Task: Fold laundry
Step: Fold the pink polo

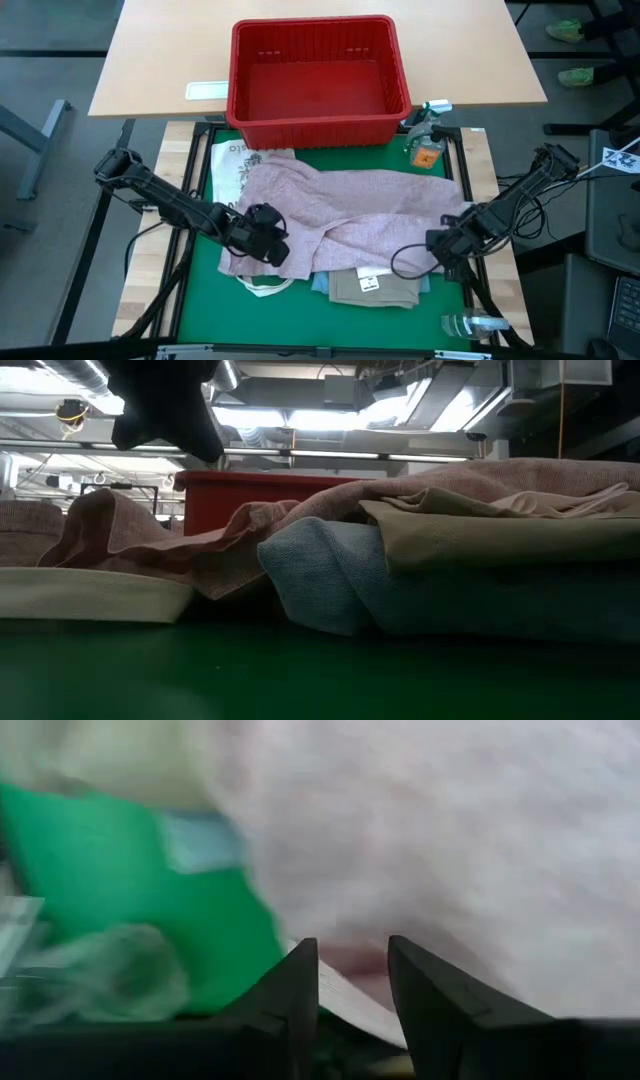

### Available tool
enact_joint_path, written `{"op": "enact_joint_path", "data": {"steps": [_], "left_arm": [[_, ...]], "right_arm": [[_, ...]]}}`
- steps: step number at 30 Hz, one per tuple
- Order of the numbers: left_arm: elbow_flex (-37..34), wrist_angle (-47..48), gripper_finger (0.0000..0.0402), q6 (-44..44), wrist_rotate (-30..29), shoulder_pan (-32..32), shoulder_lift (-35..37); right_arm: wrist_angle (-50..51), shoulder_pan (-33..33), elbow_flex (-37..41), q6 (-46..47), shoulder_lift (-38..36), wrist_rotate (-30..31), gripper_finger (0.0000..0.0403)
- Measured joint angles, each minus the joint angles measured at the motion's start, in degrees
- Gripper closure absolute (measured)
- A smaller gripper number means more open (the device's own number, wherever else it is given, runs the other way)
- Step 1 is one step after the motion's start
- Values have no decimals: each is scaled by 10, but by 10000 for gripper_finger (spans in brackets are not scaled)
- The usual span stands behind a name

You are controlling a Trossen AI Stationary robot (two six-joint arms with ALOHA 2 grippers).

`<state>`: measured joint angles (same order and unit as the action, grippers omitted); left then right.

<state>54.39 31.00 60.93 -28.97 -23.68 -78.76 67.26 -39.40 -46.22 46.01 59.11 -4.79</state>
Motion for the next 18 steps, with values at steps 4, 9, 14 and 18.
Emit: {"op": "enact_joint_path", "data": {"steps": [4, 9, 14, 18], "left_arm": [[0, -13, 365, 0, -1, -8, 0], [0, -40, 365, 0, -11, -18, -15], [0, -81, 365, -7, -15, -23, -67], [0, -88, 365, -15, -16, -20, -94]], "right_arm": [[-59, 0, 0, -13, 6, -19, 281], [-70, -20, 0, -14, 33, -38, 281], [-93, -70, 0, -17, 75, -34, 281], [-98, -98, 0, -18, 108, 12, 281]]}}
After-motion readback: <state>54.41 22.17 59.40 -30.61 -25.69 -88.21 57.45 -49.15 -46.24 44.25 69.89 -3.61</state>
